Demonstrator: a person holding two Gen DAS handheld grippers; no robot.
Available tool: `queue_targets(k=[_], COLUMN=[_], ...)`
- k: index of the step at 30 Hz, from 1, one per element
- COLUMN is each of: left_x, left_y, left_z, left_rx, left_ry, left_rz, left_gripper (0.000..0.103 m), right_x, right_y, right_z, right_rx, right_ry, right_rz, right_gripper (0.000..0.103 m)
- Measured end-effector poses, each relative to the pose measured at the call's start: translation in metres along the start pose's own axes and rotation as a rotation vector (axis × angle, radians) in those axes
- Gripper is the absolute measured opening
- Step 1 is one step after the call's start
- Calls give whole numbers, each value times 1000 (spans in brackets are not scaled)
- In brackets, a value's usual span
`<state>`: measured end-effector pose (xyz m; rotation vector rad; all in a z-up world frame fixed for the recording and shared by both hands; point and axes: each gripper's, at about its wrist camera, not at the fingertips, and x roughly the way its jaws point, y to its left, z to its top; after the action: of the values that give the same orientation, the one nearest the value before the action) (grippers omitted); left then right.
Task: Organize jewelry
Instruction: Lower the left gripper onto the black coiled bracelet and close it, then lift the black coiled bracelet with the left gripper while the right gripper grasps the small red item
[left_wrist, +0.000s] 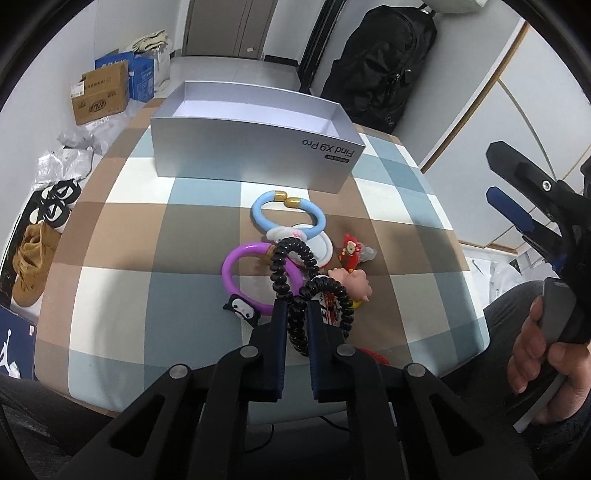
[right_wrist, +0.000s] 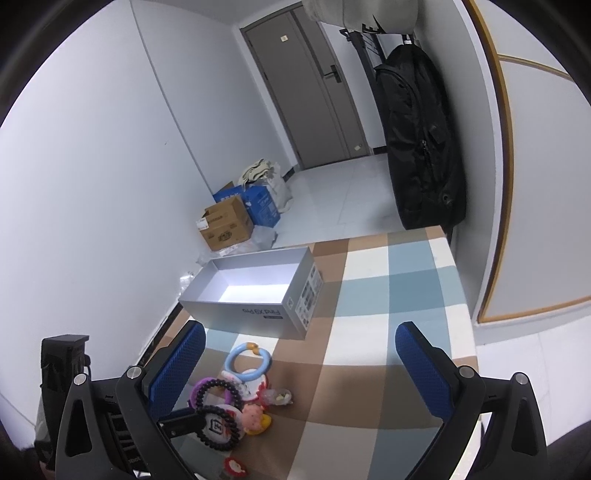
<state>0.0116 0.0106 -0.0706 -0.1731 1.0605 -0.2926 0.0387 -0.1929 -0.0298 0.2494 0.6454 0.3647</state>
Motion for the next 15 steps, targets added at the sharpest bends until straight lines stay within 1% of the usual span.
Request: queue_targets(k=[5, 9, 12, 15], left_x=[-11, -17, -24, -30], left_y=[-3, -7, -5, -2], left_z=[4, 8, 12, 16], left_rx=[19, 29, 17, 1], left_ry=[-54, -89, -133, -172], left_rz=[-11, -27, -32, -32], left_gripper=[5, 5, 5, 5], right_x=[-4, -6, -7, -7], right_y=[2, 4, 5, 10], right_z=[-2, -4, -7, -15], right_rx=[-13, -16, -10, -19], right_ry=[-6, 11, 56, 111], right_rz=[-7, -3, 39, 83], right_gripper=[103, 103, 102, 96])
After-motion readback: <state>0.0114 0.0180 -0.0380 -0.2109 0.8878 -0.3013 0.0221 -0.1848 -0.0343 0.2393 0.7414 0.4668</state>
